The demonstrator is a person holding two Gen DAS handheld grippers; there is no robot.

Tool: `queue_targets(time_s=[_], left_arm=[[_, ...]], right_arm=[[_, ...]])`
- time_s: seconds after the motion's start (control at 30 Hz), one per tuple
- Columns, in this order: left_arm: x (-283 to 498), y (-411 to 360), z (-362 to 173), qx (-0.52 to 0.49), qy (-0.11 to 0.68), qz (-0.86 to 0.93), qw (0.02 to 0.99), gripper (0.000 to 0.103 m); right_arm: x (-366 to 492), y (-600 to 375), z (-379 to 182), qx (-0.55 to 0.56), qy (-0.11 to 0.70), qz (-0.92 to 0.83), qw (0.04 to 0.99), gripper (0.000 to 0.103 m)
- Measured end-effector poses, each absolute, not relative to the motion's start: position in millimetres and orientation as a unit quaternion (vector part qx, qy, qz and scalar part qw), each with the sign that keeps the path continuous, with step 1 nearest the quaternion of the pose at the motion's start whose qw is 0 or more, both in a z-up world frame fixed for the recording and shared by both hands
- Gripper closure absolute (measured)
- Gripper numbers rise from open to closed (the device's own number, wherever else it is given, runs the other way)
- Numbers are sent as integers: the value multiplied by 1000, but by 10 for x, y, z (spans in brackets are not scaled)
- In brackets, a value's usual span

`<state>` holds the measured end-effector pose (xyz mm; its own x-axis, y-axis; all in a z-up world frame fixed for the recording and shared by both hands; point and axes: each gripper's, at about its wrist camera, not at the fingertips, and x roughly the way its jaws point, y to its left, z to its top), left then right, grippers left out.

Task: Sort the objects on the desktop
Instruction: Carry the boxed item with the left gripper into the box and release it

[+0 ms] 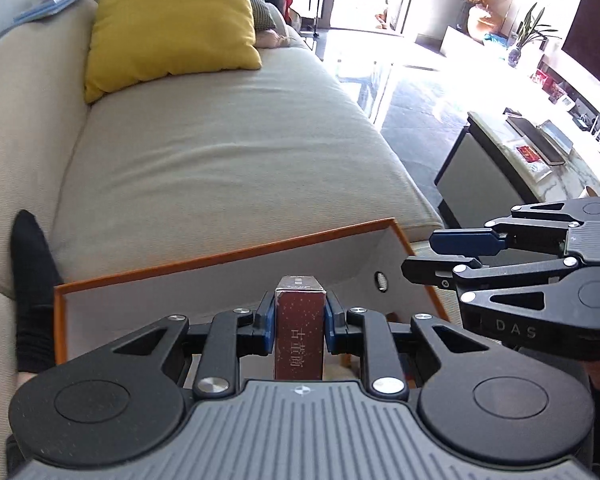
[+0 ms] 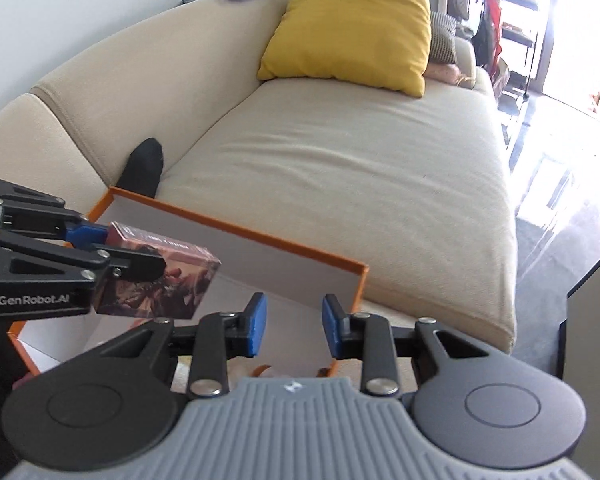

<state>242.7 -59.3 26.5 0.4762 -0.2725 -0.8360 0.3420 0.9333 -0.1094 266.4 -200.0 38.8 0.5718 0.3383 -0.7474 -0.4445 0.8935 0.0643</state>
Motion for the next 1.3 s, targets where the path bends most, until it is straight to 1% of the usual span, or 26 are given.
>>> queue_targets(time_s=[0.1, 0.27, 0.43, 0.6, 0.73, 0.8, 0.83, 0.87, 0.93, 1.0, 1.03, 1.07, 1.3], left_arm=[[2660, -805, 67, 28, 512, -186, 838, 77], [2925, -1065, -215, 15, 546, -174, 820, 78], [3084, -1126, -404, -16, 587, -165, 792, 77], [3170, -1117, -486, -58, 602, -152, 782, 75], [3178, -1077, -465, -83, 604, -163, 776, 70], [3155, -1045, -450, -88, 603, -166, 776, 65], [3144, -1043, -439, -87, 601, -167, 777, 60], [3133, -1037, -438, -86, 601, -167, 777, 59], [3113, -1036, -442, -88, 598, -171, 778, 59], [3119, -1029, -463, -93, 596, -169, 779, 63], [3126, -1034, -475, -96, 598, -170, 777, 70], [3129, -1037, -490, -99, 599, -172, 776, 72], [3127, -1066, -485, -124, 595, -180, 774, 74]], right_arm=[[2707, -2103, 368, -70, 399, 203, 892, 69], [2805, -2242, 272, -62, 403, 194, 892, 69], [2899, -2325, 159, -54, 414, 188, 889, 69], [2930, -2345, 100, -42, 422, 189, 886, 69], [2937, -2364, 61, -37, 424, 188, 885, 69], [2929, -2369, 58, -37, 424, 188, 885, 69], [2928, -2366, 58, -37, 425, 188, 885, 69], [2937, -2372, 53, -37, 425, 188, 885, 69], [2934, -2375, 43, -36, 426, 188, 884, 69], [2927, -2371, 25, -35, 429, 191, 882, 69], [2929, -2368, 20, -34, 430, 192, 882, 69], [2929, -2369, 14, -34, 431, 191, 881, 69], [2889, -2362, -18, -36, 434, 190, 880, 69]])
